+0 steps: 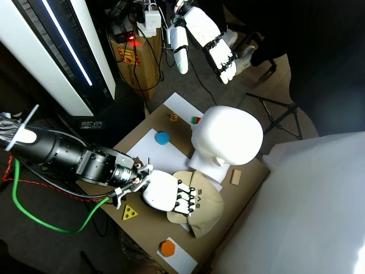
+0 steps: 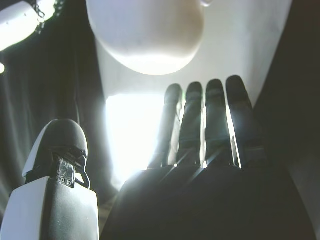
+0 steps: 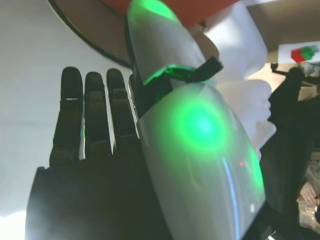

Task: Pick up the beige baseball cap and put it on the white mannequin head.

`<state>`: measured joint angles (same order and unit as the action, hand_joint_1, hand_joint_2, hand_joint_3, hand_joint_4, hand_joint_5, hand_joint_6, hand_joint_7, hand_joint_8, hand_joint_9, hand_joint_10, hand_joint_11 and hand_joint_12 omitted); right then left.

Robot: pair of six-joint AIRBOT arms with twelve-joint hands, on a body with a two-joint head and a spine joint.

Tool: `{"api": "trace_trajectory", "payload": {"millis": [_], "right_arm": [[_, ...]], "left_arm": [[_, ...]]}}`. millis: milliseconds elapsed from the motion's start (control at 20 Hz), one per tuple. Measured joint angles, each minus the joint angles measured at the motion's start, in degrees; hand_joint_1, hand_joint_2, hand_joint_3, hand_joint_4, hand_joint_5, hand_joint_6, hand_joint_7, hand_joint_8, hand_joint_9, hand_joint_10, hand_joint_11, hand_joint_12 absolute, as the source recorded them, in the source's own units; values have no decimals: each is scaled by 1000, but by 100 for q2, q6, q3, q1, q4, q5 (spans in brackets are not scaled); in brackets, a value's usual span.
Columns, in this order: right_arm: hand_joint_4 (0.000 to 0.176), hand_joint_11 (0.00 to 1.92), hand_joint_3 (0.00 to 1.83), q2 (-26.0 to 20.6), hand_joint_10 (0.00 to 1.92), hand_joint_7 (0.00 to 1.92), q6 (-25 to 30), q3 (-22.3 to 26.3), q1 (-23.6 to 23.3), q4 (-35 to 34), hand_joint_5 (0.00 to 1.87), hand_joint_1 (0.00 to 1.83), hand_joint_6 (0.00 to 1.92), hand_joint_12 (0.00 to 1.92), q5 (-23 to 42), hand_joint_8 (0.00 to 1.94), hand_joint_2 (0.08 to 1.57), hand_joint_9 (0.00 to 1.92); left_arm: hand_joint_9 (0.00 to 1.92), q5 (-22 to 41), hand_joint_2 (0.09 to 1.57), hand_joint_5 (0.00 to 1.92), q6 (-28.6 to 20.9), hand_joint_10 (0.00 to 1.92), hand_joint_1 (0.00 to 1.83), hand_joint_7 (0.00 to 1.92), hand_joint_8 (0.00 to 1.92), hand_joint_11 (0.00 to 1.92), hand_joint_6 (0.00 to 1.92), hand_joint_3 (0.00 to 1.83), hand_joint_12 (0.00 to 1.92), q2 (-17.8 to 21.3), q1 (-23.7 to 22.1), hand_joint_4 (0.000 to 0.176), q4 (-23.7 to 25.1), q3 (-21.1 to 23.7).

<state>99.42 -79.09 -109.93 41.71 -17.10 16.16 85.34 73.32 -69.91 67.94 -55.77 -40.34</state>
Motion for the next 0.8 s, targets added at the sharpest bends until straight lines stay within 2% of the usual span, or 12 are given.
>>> {"api": "trace_trajectory", "payload": {"millis": [200, 350, 450, 600, 800], "right_arm": [[0, 0, 6, 546, 0, 138, 417, -758, 0, 256, 78, 1314, 0, 540, -50, 0, 1139, 113], [0, 0, 4, 754, 0, 136, 1821, -1237, 0, 1493, 96, 1314, 6, 558, -83, 0, 1140, 111], [0, 0, 6, 868, 0, 135, 2485, -1532, 0, 2006, 96, 1335, 4, 551, -61, 0, 1145, 109], [0, 0, 5, 1145, 0, 135, 2660, -1961, -2, 2184, 96, 1313, 4, 549, -269, 0, 1144, 110], [0, 0, 5, 1233, 1, 135, 2833, -2031, 0, 2380, 102, 1308, 6, 550, -358, 0, 1145, 113]], "left_arm": [[100, 4, 1109, 160, -28, 2, 0, 131, 7, 0, 4, 0, 320, -35, -4, 0, 2, 0], [115, 39, 1113, 173, -81, 4, 0, 148, 5, 0, 3, 1, 380, -35, -4, 0, 4, 0], [118, 48, 1113, 174, -111, 4, 0, 156, 6, 0, 3, 1, 391, -35, -4, 0, -11, 0], [119, 107, 1114, 173, -157, 3, 0, 158, 4, 0, 1, 1, 402, -35, -4, 0, -42, 13], [119, 144, 1120, 173, -186, 2, 0, 158, 3, 0, 1, 4, 406, -35, -4, 0, -50, 20]]}}
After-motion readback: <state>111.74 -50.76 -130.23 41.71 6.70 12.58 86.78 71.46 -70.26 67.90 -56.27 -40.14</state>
